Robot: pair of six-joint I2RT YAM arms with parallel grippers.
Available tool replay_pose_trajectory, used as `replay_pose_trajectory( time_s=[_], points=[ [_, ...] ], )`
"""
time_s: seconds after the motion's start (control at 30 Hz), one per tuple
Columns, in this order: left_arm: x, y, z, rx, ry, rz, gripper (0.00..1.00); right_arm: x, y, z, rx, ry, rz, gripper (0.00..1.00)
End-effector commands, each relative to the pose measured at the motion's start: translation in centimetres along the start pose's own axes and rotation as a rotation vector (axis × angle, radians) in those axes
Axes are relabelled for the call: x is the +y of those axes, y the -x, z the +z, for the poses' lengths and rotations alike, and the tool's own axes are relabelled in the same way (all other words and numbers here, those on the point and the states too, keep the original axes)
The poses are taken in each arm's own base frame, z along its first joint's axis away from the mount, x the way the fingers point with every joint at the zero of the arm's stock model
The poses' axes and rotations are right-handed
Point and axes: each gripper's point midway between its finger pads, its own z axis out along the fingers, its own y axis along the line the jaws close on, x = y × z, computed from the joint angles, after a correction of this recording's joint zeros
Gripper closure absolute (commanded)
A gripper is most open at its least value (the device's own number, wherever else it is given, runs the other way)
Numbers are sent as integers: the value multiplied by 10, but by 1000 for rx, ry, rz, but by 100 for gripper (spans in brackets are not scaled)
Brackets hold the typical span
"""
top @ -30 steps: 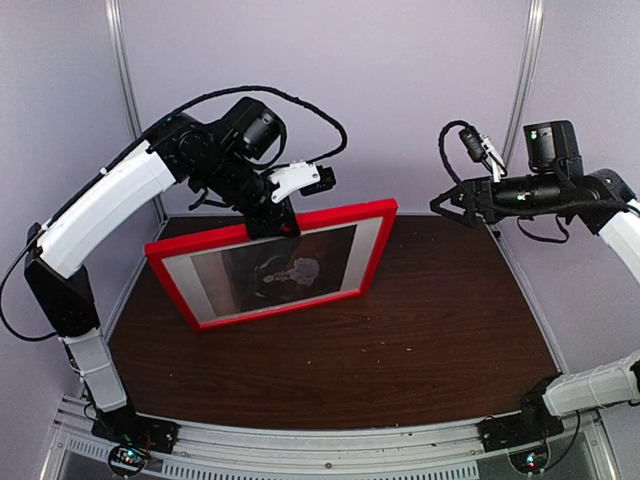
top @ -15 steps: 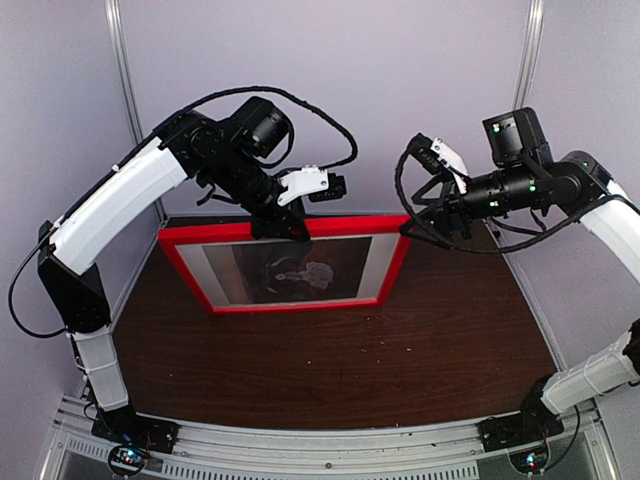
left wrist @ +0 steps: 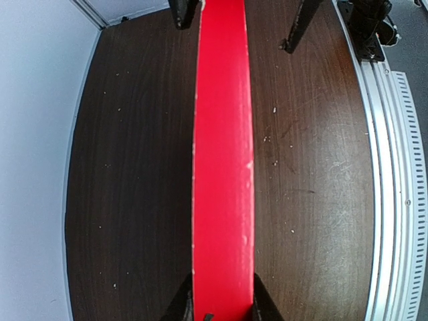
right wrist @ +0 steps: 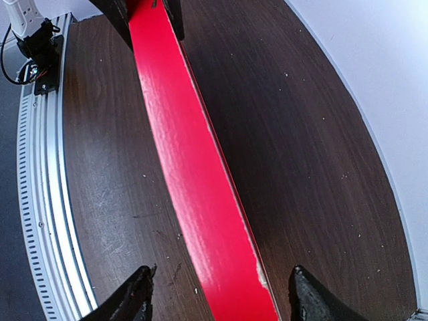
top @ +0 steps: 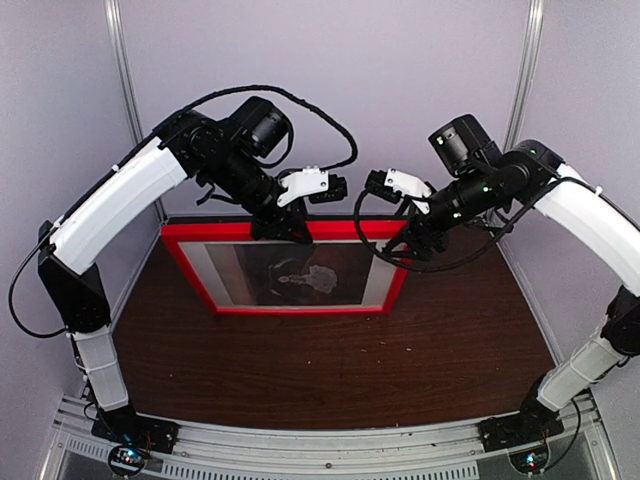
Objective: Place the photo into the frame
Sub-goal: Pass from the left arm to the right
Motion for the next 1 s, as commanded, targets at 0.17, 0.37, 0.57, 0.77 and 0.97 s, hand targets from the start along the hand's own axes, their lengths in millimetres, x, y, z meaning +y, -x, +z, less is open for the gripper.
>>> replay_pose_trajectory(
  time_s=[0.17,0.37,0.57,0.77,0.97],
  points=[
    [-7,10,3,-58,-70,-15,100,-2,2,-10,18,-57,-55,45],
    [-6,8,6,-53,-68,-21,100,-2,0,-11,28,-60,-59,58],
    [0,5,9,-37,-38,-31,89,-1,-2,-13,35,-62,-57,73],
    [19,2,4,-29,87,-47,51,-5,-2,-20,20,-105,-46,99],
    [67,5,-34,-77,406,-136,20,-21,-4,-28,22,-185,64,100]
  ],
)
